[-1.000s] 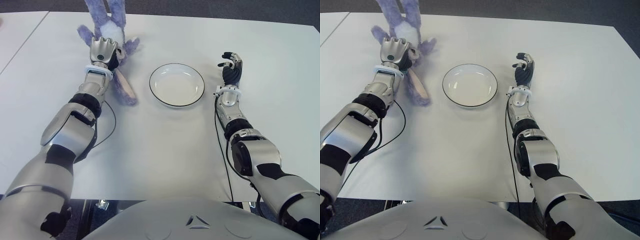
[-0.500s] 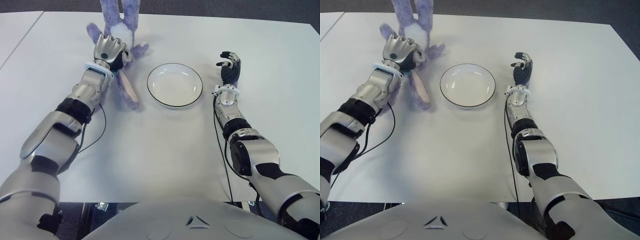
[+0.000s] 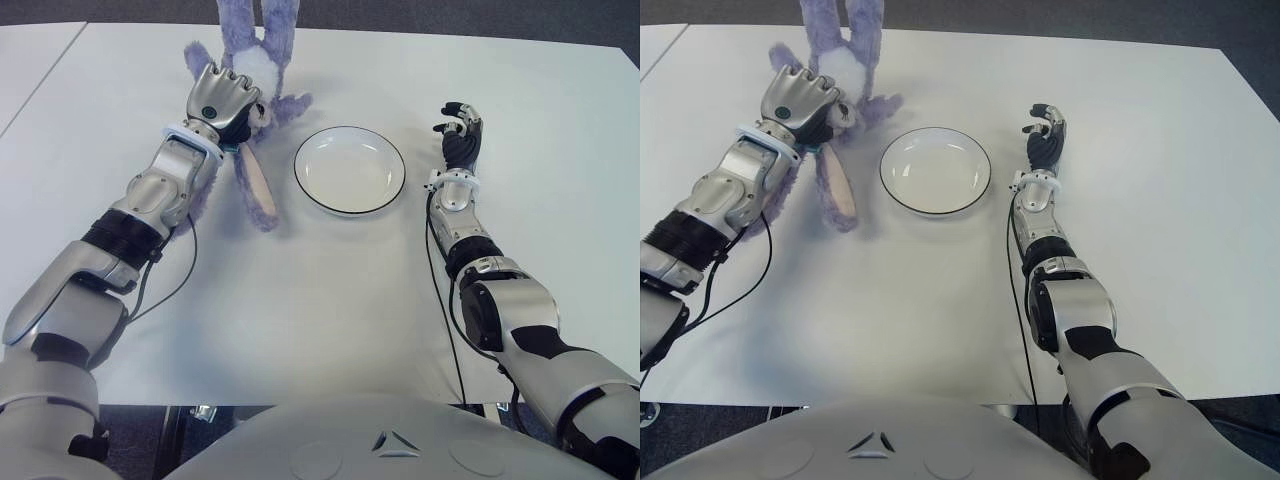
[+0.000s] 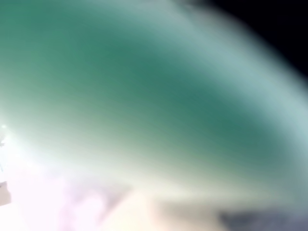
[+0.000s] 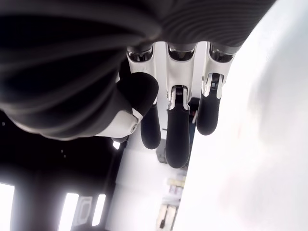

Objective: Put the doll into the plate.

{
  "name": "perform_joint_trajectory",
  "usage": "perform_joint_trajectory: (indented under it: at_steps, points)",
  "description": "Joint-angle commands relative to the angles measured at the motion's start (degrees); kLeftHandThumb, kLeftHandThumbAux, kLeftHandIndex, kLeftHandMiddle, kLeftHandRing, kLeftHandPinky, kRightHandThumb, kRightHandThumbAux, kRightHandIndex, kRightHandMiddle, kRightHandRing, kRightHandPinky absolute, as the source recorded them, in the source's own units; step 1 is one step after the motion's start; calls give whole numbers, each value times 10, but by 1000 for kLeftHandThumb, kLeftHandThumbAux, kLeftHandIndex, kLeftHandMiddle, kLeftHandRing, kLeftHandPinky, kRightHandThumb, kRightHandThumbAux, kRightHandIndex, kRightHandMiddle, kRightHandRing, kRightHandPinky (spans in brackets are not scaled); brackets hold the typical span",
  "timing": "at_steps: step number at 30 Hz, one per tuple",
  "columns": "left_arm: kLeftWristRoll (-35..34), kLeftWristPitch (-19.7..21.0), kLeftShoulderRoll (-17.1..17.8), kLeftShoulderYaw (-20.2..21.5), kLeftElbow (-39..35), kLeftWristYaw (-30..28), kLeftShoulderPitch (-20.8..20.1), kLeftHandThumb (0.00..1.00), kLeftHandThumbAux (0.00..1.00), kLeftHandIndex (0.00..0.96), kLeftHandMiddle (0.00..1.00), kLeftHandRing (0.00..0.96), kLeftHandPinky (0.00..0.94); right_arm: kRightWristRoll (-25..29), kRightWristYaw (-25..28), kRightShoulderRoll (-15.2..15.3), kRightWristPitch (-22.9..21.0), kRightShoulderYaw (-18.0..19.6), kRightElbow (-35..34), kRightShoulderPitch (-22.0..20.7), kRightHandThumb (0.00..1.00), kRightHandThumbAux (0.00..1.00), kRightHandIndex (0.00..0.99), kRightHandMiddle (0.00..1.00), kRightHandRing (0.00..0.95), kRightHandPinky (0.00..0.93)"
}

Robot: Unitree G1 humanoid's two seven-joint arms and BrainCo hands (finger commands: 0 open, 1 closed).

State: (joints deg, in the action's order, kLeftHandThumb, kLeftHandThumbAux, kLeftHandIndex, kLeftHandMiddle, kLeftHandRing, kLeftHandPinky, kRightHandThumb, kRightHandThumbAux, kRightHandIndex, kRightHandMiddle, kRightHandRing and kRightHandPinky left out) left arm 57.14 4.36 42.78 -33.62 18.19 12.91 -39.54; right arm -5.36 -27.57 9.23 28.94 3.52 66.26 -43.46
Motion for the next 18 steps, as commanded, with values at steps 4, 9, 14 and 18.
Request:
perform_joint_trajectory:
  at_steps: [4, 9, 14, 18]
  points:
    - [8, -3, 22, 58, -111, -16, 48, 491, 785, 783, 889, 865, 871, -22, 0, -57, -10, -12, 102, 196, 1000, 665, 291, 321, 465, 297]
    - [17, 1, 14, 68, -118, -6, 52, 512, 773, 785, 883, 862, 868, -20, 3, -57, -12, -11, 102, 195, 1000, 665, 293, 322, 465, 282]
    - [26, 1, 9, 72, -119, 8, 51, 526, 767, 789, 884, 863, 874, -19, 6, -57, -13, -11, 103, 195, 1000, 666, 298, 323, 464, 276]
    - [33, -5, 10, 75, -120, 16, 49, 542, 760, 794, 887, 865, 875, -19, 7, -57, -12, -10, 103, 195, 1000, 666, 303, 322, 463, 265]
